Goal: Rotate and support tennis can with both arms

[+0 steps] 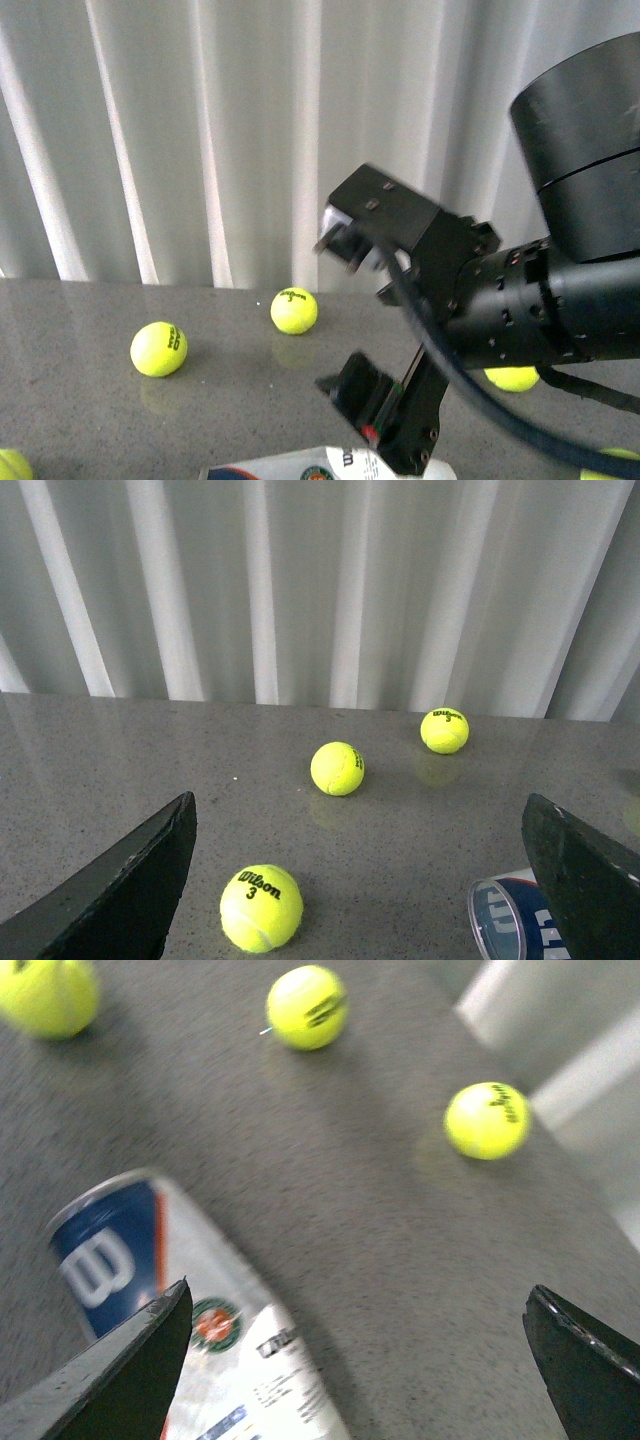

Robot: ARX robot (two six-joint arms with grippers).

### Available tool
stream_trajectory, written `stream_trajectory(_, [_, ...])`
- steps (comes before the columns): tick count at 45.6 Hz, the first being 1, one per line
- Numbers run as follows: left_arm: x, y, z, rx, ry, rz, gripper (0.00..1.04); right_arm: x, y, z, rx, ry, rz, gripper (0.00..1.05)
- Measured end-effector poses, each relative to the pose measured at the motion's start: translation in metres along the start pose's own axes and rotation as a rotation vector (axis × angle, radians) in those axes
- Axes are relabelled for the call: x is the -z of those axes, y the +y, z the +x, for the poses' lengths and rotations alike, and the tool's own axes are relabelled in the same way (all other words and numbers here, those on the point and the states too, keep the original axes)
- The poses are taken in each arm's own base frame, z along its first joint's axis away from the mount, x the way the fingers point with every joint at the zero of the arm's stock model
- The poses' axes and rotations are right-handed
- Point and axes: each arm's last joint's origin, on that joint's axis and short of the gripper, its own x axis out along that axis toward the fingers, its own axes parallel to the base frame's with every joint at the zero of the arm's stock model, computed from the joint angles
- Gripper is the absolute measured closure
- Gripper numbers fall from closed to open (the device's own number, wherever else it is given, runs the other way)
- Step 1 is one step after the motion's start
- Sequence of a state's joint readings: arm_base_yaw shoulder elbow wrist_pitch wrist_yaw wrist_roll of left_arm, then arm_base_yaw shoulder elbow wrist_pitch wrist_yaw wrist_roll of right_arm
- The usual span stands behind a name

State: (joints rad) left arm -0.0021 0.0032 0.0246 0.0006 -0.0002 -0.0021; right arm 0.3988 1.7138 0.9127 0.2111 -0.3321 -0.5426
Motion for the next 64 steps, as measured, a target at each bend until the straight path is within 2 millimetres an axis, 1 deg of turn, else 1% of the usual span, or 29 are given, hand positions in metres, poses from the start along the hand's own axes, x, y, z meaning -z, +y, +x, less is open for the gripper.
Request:
stream_trajectory(3, [0.0,0.0,0.0,0.0,0.0,0.0,0.07,-0.003,-0.012,-0.008,0.147,-0.028,0.125,0.07])
stream_trajectory(4, [0.0,0.0,0.0,0.0,0.0,0.0,0.07,-0.002,-0.018,-0.012,0.229,-0.036,0.224,0.07])
stream_trajectory(5, [0.0,0.0,0.0,0.0,0.0,0.0,0.07,-0.001,-0.022,-0.014,0.282,-0.032,0.27,0.07])
stream_trajectory(7, [0.0,0.0,0.0,0.0,0.0,0.0,0.07,0.007,-0.031,-0.021,0.45,-0.025,0.476,0.07])
stream_trajectory(8, [0.0,0.0,0.0,0.0,0.0,0.0,0.07,0.011,-0.033,-0.023,0.503,-0.023,0.518,0.07])
stream_trajectory(9, [0.0,0.0,0.0,0.0,0.0,0.0,0.07,0.016,-0.034,-0.026,0.576,-0.036,0.6,0.07])
stream_trajectory(10, [0.0,0.0,0.0,0.0,0.0,0.0,0.07,0.022,-0.034,-0.028,0.632,-0.045,0.641,0.07])
stream_trajectory(13, [0.0,0.0,0.0,0.0,0.0,0.0,0.07,0.028,-0.033,-0.032,0.696,-0.068,0.697,0.07])
stream_trajectory(17, [0.0,0.0,0.0,0.0,0.0,0.0,0.07,0.032,-0.029,-0.039,0.75,-0.089,0.721,0.07])
stream_trajectory(24, [0.0,0.0,0.0,0.0,0.0,0.0,0.07,0.031,-0.028,-0.04,0.754,-0.112,0.725,0.08])
stream_trajectory(26, [0.0,0.0,0.0,0.0,0.0,0.0,0.07,0.034,-0.027,-0.041,0.769,-0.189,0.679,0.14])
stream_trajectory(27, [0.0,0.0,0.0,0.0,0.0,0.0,0.07,0.037,-0.024,-0.044,0.78,-0.251,0.644,0.19])
stream_trajectory(29, [0.0,0.0,0.0,0.0,0.0,0.0,0.07,0.045,-0.019,-0.054,0.8,-0.324,0.591,0.28])
stream_trajectory(31, [0.0,0.0,0.0,0.0,0.0,0.0,0.07,0.052,-0.014,-0.069,0.829,-0.379,0.561,0.39])
stream_trajectory(34, [0.0,0.0,0.0,0.0,0.0,0.0,0.07,0.058,-0.009,-0.085,0.845,-0.398,0.543,0.49])
stream_trajectory(36, [0.0,0.0,0.0,0.0,0.0,0.0,0.07,0.065,-0.003,-0.097,0.852,-0.4,0.536,0.6])
stream_trajectory(38, [0.0,0.0,0.0,0.0,0.0,0.0,0.07,0.071,0.002,-0.105,0.851,-0.393,0.533,0.69])
stream_trajectory(42, [0.0,0.0,0.0,0.0,0.0,0.0,0.07,0.079,0.01,-0.115,0.846,-0.383,0.53,0.83])
stream_trajectory(48, [0.0,0.0,0.0,0.0,0.0,0.0,0.07,0.092,0.022,-0.126,0.846,-0.39,0.523,1.02])
stream_trajectory(54, [0.0,0.0,0.0,0.0,0.0,0.0,0.07,0.101,0.031,-0.136,0.845,-0.371,0.53,1.01])
stream_trajectory(64, [0.0,0.0,0.0,0.0,0.0,0.0,0.07,0.106,0.043,-0.154,0.847,-0.381,0.527,1.01])
